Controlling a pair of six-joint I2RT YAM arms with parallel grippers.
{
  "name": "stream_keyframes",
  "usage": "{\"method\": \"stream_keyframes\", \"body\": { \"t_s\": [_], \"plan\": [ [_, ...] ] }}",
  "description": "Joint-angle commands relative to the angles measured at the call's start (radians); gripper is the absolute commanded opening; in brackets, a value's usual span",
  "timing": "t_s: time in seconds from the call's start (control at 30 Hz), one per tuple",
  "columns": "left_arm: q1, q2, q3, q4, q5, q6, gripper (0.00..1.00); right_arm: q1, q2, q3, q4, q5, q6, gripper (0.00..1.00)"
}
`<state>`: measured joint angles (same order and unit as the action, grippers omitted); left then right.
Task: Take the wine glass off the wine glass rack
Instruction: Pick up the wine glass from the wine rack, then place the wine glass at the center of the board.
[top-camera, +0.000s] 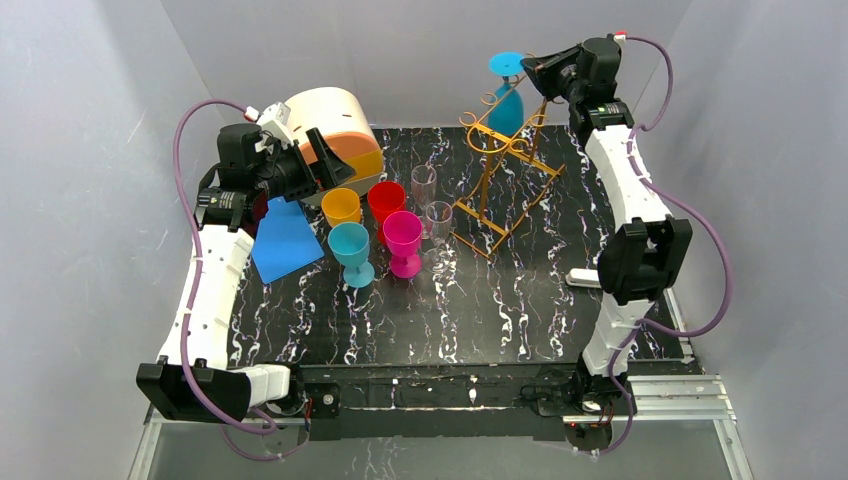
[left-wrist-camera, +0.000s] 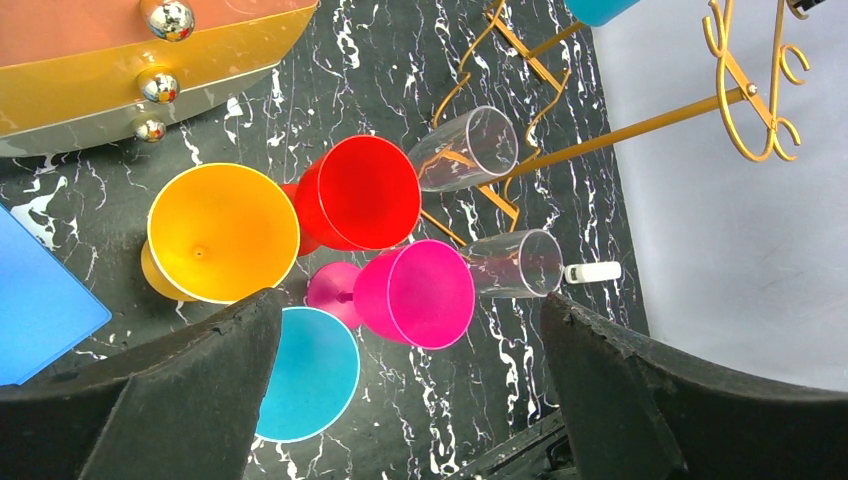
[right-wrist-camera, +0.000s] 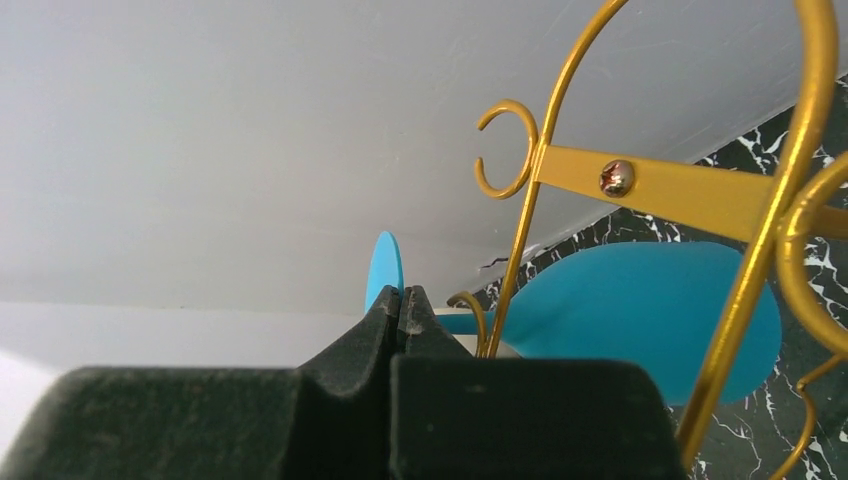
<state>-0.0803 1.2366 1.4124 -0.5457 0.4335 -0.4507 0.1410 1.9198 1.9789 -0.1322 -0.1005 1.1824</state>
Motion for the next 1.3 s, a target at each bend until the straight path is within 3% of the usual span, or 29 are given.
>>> {"method": "stream_keyframes", "body": {
  "t_s": [0.0, 0.13, 0.57, 1.1, 1.27],
  "plan": [
    [0.007, -0.008, -0.007, 0.014, 0.010, -0.010, 0.98, 0.012, -0.019, 0.060, -0.009, 0.090, -0.005, 0.01],
    [0.007, -0.006, -0.010, 0.024, 0.015, -0.021, 0.98, 0.034, -0.040, 0.027, 0.008, 0.181, 0.022, 0.01],
    [0.007, -0.017, -0.018, 0.029, 0.040, -0.028, 0.98, 0.086, 0.066, 0.186, -0.033, 0.120, -0.022, 0.01],
    [0.007, -0.058, -0.002, 0.045, 0.084, -0.023, 0.98, 0.100, 0.051, 0.245, -0.018, -0.478, -0.245, 0.01],
    [0.007, -0.075, -0.025, 0.100, 0.117, -0.042, 0.98, 0.119, 0.016, 0.202, 0.091, -0.644, -0.272, 0.01]
  ]
}}
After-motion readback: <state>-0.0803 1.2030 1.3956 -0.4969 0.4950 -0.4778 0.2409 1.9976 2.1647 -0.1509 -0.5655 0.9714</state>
